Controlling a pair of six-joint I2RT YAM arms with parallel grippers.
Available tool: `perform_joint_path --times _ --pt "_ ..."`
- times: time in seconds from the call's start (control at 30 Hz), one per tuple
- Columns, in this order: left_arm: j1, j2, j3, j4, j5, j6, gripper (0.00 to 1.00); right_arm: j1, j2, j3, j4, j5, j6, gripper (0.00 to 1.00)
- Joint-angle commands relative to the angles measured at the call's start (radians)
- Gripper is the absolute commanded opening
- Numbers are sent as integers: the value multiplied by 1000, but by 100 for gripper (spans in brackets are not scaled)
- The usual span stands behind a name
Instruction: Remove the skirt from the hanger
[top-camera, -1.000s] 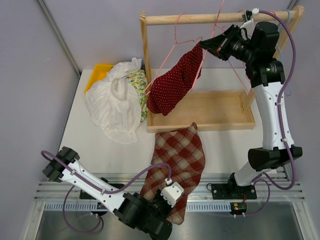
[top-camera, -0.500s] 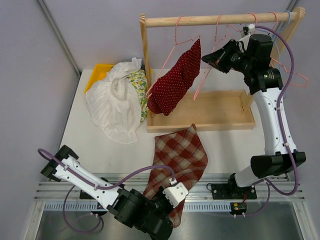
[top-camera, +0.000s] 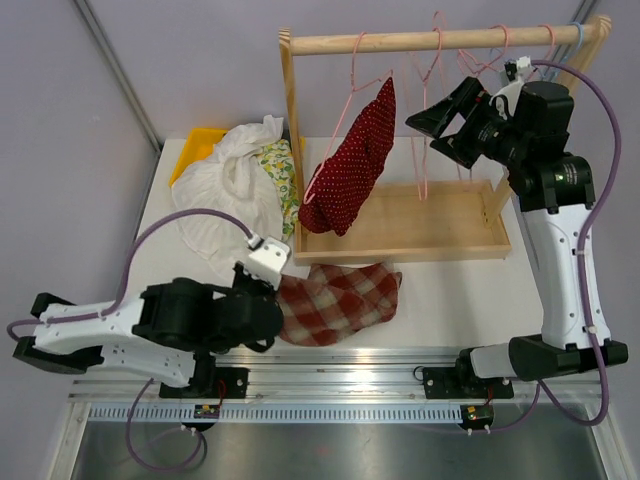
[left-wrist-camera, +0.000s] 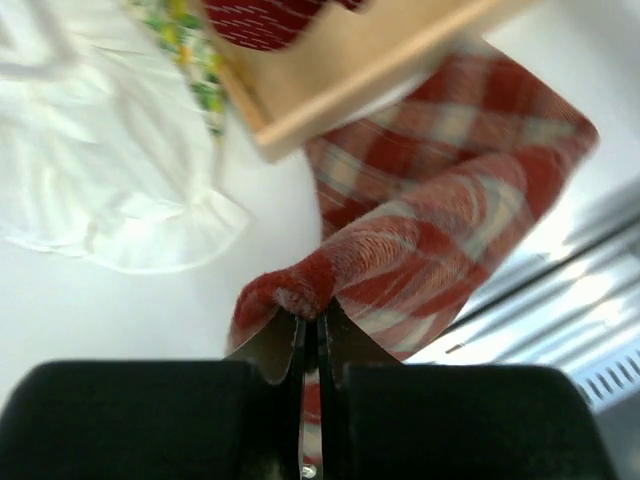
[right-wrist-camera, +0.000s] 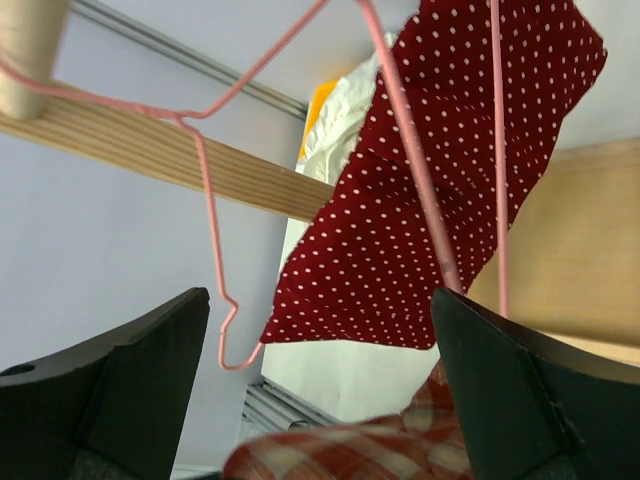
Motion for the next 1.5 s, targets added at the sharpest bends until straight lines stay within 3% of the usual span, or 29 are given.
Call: perform_joint_path --times 0.0,0.27,0.4,0.43,0.5,0.6,0.63,0.67,0.8,0.97,1.13,1.33,1.47 --pt "133 -16 38 33 -33 202 0 -4 -68 83 -33 30 -47 99" --pt "584 -12 69 310 161 573 0 -4 -142 140 -105 71 -93 99" --pt "843 77 190 427 290 706 0 -4 -174 105 -105 82 -105 99" --pt "935 159 292 449 307 725 0 -4 -180 95 -102 82 -108 100" --pt "1015 273 442 450 323 763 0 -4 -193 60 -93 79 -111 99" --pt "1208 587 959 365 339 759 0 -4 -217 2 -64 70 -110 99" --pt "1236 669 1258 316 371 756 0 -4 -222 -12 -56 67 -104 99" --pt "1256 720 1235 384 403 756 0 -4 -226 -39 -50 59 -104 99" --pt "1294 671 1029 762 445 719 0 -4 -251 -102 -19 22 -95 99" --pt "1297 798 1025 769 480 684 0 -4 -268 -156 -2 7 -104 99" --pt "1311 892 790 855 497 659 0 -4 -292 -193 73 -53 -85 100" --pt "1374 1137 871 760 566 564 0 -3 -337 -170 153 -163 -82 99" --pt "1385 1214 934 722 559 573 1 -1 -358 -142 182 -236 -78 99"
